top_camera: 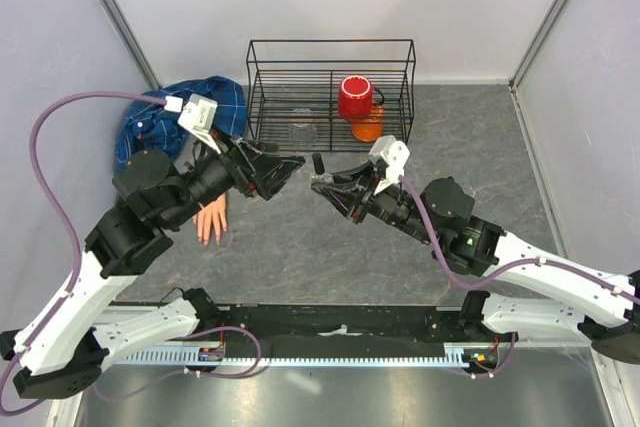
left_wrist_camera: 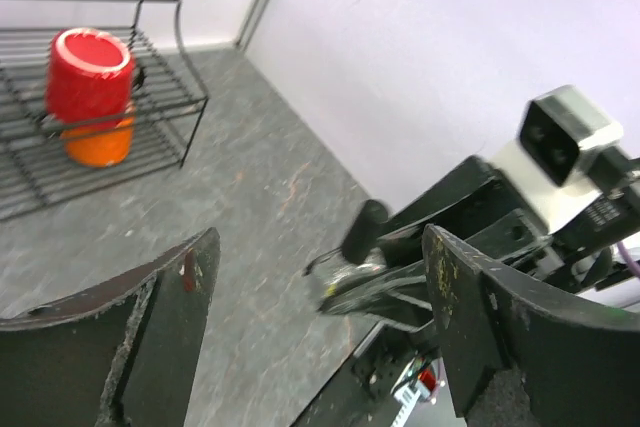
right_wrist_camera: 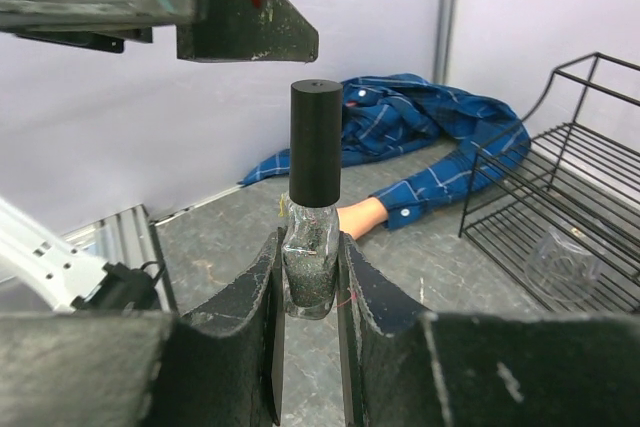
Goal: Paint the nails
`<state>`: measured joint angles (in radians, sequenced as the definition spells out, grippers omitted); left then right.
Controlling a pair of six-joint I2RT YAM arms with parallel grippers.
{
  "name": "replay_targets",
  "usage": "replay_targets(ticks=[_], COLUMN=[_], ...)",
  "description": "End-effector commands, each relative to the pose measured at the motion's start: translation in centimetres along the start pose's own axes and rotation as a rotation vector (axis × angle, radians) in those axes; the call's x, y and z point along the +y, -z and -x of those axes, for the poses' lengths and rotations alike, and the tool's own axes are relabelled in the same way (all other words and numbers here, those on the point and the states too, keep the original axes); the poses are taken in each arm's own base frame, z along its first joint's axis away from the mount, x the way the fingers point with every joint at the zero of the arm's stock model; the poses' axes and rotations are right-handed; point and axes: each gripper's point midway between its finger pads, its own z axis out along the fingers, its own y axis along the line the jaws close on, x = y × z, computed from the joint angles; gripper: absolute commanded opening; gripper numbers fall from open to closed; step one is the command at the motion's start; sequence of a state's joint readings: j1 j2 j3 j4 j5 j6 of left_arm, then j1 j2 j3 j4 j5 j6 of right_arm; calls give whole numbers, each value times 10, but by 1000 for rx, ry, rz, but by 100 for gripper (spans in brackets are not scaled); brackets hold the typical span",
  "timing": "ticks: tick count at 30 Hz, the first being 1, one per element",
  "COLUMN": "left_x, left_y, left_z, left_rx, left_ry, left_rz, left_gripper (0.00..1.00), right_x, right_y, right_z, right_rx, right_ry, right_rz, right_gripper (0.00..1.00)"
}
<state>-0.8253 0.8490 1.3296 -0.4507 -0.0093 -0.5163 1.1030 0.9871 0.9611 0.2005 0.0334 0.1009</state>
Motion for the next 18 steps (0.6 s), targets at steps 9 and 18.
replay_targets(ticks=[9,18], left_x=[-31,-38], left_y=[-28,-36], left_z=[10,0], left_rx=[-81,-57], left_ry=[-113,-134], left_rz=[-200,-263], left_gripper=[60,62], right_x=[-8,-6], right_y=[-5,-7], right_z=[36,37], right_rx=[-84,-85], right_ry=[-30,-36], right_rz=[-62,-54], right_gripper=[0,0])
